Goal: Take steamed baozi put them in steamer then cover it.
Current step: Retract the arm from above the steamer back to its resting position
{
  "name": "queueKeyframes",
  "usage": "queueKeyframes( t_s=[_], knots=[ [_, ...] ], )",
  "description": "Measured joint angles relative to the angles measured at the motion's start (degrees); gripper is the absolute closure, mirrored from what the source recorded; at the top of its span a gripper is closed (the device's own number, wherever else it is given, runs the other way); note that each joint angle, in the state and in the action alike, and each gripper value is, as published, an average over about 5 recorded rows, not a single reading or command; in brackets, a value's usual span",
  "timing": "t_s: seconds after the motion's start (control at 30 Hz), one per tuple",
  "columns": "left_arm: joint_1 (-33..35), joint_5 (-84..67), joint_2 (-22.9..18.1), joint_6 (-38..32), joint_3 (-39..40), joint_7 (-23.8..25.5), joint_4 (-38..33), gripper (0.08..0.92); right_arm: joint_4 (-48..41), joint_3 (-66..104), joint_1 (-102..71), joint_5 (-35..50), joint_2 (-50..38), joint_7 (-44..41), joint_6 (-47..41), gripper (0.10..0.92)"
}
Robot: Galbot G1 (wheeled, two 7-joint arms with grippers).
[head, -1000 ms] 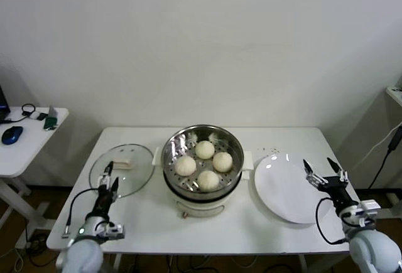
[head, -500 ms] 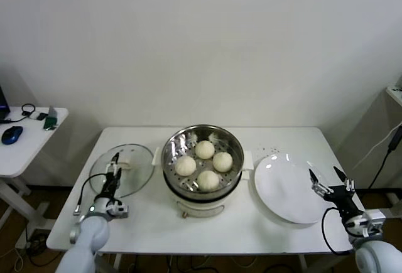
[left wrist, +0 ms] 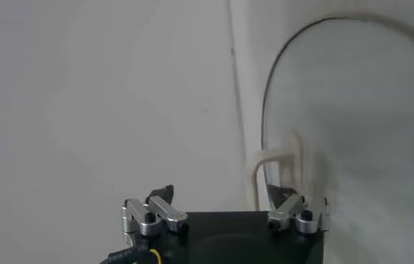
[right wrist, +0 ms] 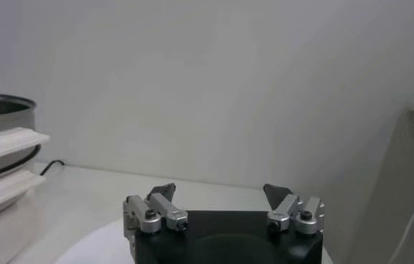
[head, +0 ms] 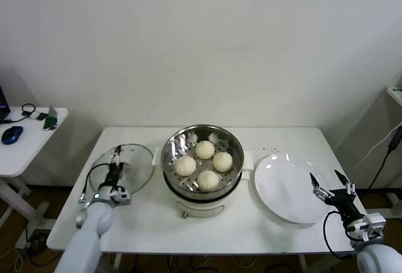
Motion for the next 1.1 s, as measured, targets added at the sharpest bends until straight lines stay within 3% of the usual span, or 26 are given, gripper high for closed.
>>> queueKeyframes(
  t_s=[0.27, 0.37, 1.1],
  knots=[
    [-2.2, -0.4, 0.0, -0.3, 0.0, -0.3, 2.9, 0.18, -0.3, 0.4, -0.7, -1.5, 1.0, -0.8, 0.8, 0.203],
    [-2.7, -0.6, 0.0, -0.6, 0.1, -0.4, 3.7, 0.222, -0.4, 0.6, -0.8, -2.0, 1.3, -1.1, 1.0, 0.203],
    [-3.3, -2.6, 0.2, -1.7, 0.5, -0.1, 5.6, 0.834, -1.8, 1.1, -0.8, -4.8, 3.2, -2.6, 2.6, 0.203]
  ],
)
